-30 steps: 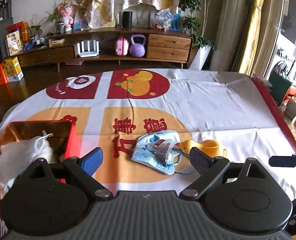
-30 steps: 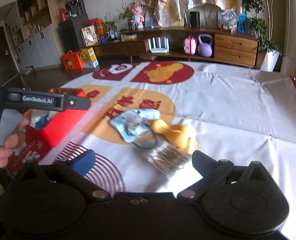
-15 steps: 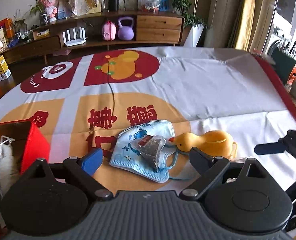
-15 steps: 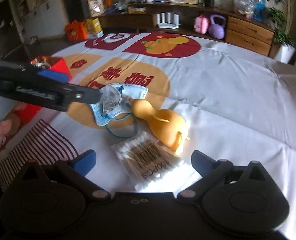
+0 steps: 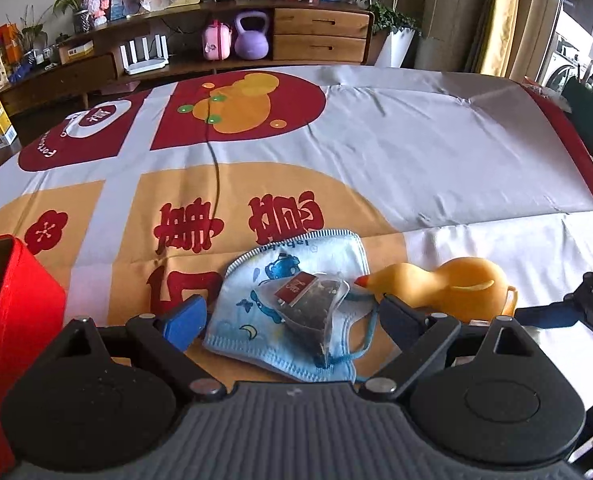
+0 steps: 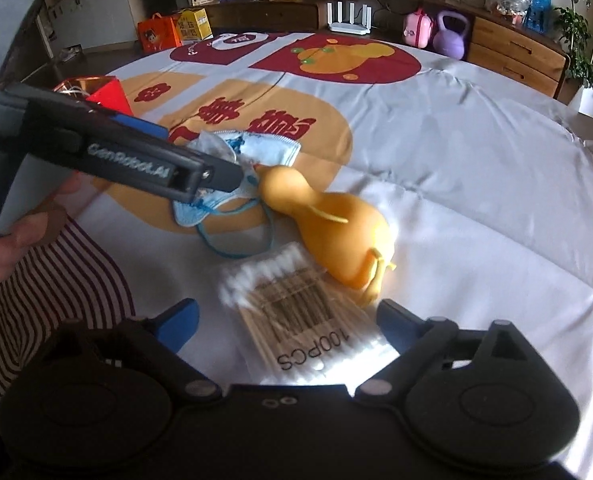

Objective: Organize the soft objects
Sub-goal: 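Grasp the blue mask with the left tool while the right tool grasps the swab pack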

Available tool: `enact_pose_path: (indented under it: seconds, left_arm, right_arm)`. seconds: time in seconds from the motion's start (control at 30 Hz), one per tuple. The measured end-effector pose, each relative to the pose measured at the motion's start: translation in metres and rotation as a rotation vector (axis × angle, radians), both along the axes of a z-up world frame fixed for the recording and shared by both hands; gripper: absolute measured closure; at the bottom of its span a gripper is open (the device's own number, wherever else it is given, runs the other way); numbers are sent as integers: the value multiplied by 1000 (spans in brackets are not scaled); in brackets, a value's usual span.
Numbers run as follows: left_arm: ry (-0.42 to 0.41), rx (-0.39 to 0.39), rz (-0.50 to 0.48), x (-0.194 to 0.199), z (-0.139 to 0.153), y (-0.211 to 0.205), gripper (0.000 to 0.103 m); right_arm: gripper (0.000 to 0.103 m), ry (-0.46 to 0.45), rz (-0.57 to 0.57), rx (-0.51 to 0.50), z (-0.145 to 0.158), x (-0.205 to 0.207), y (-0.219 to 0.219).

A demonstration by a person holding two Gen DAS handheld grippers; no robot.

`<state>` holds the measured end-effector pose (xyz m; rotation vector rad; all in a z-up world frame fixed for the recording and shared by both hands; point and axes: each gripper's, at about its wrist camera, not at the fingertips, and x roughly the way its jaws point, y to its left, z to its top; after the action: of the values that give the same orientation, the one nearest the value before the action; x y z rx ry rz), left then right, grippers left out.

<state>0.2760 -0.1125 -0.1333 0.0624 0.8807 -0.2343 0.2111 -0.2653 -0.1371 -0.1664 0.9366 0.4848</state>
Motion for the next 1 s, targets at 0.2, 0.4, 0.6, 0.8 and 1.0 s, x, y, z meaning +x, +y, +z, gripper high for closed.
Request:
enact_pose_path:
  seconds: [0.2,0.4,0.6,0.8,1.0]
  left_arm:
    - [11,-21,-15,4,-6,-1,23]
    - [3,-18,-33,2,-5,-3,46]
    - [7,-23,-19,1,-2,4,71]
    - [-1,-20,-29,-3,5,7,87]
    - [-8,-24,-22,-12,13,14,89]
  right_arm:
    - [28,-19,-13,-26,3,-6,2]
    - [40,-24,-50,-27,5,-8,1]
    - [54,-39,-48,-56,8,-14,8]
    - [68,-62,-73,-56,16,-19,10]
    - [71,-64,-92,-59,21,-24,13]
